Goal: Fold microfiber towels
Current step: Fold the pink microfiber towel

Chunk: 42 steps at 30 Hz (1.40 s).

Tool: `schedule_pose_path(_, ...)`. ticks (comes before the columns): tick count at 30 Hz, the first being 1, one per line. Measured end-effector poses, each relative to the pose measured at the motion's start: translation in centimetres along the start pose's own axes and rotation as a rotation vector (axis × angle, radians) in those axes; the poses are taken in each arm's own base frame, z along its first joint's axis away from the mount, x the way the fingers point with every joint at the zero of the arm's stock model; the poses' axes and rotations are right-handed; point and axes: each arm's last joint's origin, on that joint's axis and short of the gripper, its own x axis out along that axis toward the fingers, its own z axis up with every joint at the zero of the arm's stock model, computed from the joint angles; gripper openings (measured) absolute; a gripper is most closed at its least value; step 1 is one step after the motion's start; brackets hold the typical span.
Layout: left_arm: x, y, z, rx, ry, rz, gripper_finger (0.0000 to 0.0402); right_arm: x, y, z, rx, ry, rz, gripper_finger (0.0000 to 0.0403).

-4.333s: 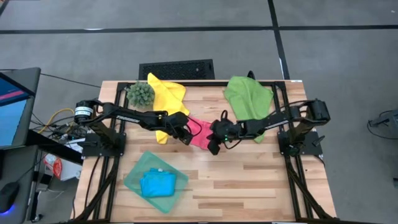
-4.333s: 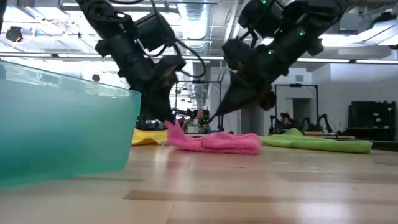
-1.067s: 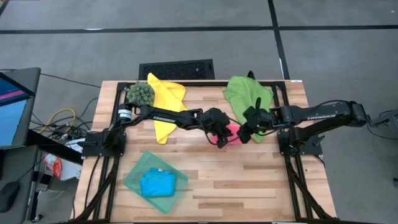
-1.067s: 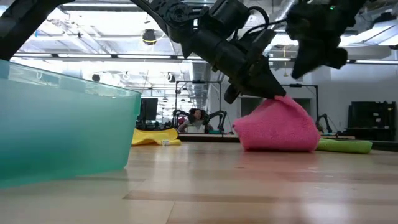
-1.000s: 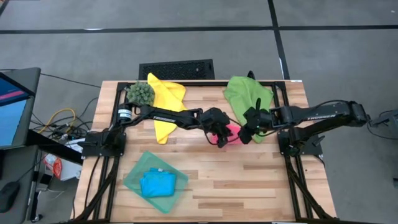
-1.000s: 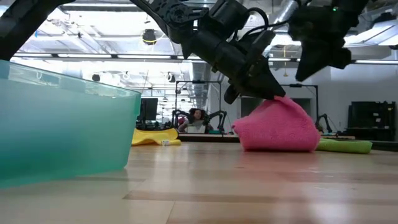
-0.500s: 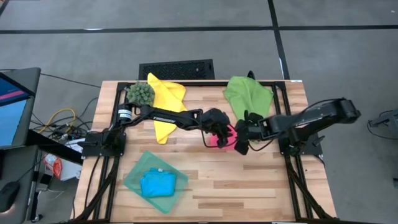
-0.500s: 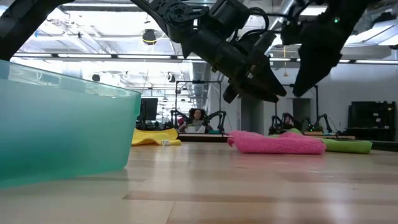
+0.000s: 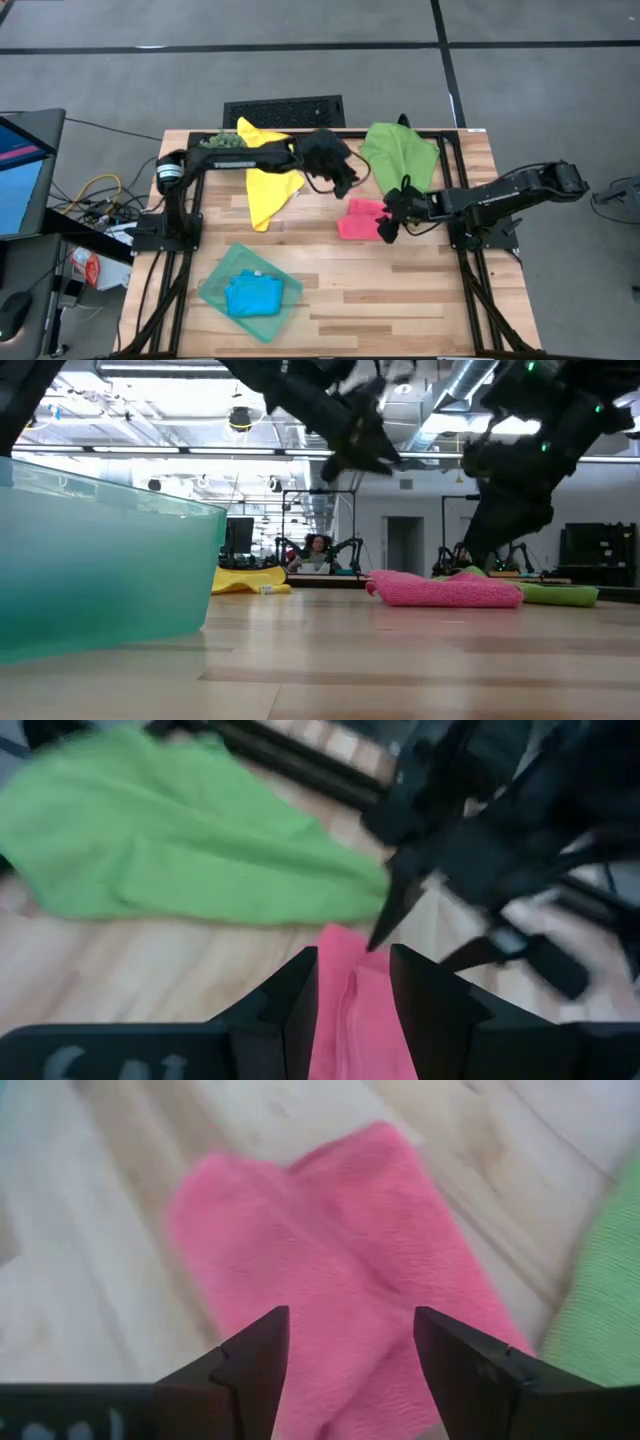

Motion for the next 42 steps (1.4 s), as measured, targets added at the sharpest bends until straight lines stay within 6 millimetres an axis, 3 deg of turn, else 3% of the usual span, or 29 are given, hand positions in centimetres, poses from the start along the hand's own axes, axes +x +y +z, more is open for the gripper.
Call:
schedule_pose_path(7, -2.4, -0.1, 1.3, 0.007, -0.035, 0.008, 0.0118, 0.8, -1.1, -0.3, 0.006, -0.004, -0.016, 0.024)
schedule_pose_path(18, -2.4, -0.1, 0.7, 0.018, 0.012, 0.017, 0.0118, 0.9, -1.7, 0.1, -0.027, -0.007, -0.037, 0.024)
schedule_pose_path(31, -2.4, -0.1, 0.7, 0.018, 0.012, 0.019, 0.0118, 3.1, -0.8, -0.4, -0.039, 0.024, -0.027, 0.0237)
schedule_pose_path(35, -2.4, -0.1, 0.7, 0.018, 0.011, 0.02, 0.0118, 3.1, -0.9, -0.5, -0.042, 0.034, -0.03, 0.0196)
schedule_pose_path(42, -2.3, -0.1, 0.7, 0.017, 0.012, 0.021, 0.0118, 3.1, -0.8, -0.5, -0.042, 0.039, -0.017, 0.0051)
